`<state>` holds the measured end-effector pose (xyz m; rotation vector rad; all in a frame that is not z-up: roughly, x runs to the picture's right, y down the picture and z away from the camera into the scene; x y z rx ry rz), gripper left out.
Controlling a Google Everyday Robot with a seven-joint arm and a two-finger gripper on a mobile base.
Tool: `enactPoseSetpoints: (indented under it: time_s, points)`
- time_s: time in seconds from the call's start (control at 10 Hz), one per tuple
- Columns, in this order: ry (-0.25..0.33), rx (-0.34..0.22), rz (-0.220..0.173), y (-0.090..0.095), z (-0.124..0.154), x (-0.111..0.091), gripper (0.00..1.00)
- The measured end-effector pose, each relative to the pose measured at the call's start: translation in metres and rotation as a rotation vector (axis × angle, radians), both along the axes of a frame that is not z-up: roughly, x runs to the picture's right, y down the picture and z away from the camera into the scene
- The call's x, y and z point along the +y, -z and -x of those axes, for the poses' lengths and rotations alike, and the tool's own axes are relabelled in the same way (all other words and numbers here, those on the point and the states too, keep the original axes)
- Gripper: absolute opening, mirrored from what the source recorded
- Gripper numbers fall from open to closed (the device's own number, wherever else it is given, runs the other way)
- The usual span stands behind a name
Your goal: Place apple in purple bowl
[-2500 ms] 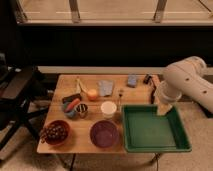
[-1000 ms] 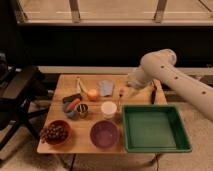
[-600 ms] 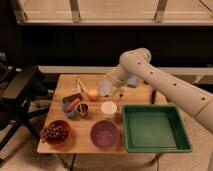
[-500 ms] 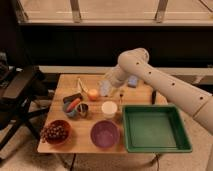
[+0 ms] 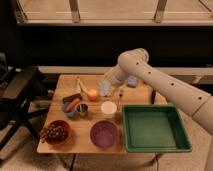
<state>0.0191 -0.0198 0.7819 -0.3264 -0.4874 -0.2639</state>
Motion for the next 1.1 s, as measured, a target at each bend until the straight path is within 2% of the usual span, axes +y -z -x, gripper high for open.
enactPoseSetpoints:
  time_s: [0.1,0.2,0.4,0.5,0.6,1.1]
  points:
    - [0.014,-0.010,-0.014,-0.011,0.005,-0.007,0.65]
    - [0.043,-0.026,-0.029,-0.034,0.016,-0.018,0.65]
    - [0.084,-0.043,-0.034,-0.064,0.030,-0.022,0.65]
    - [0.119,-0.059,-0.027,-0.083,0.044,-0.017,0.65]
    - [0.146,-0.072,-0.020,-0.093,0.055,-0.015,0.65]
    - [0.232,-0.148,0.059,-0.134,0.091,0.015,0.65]
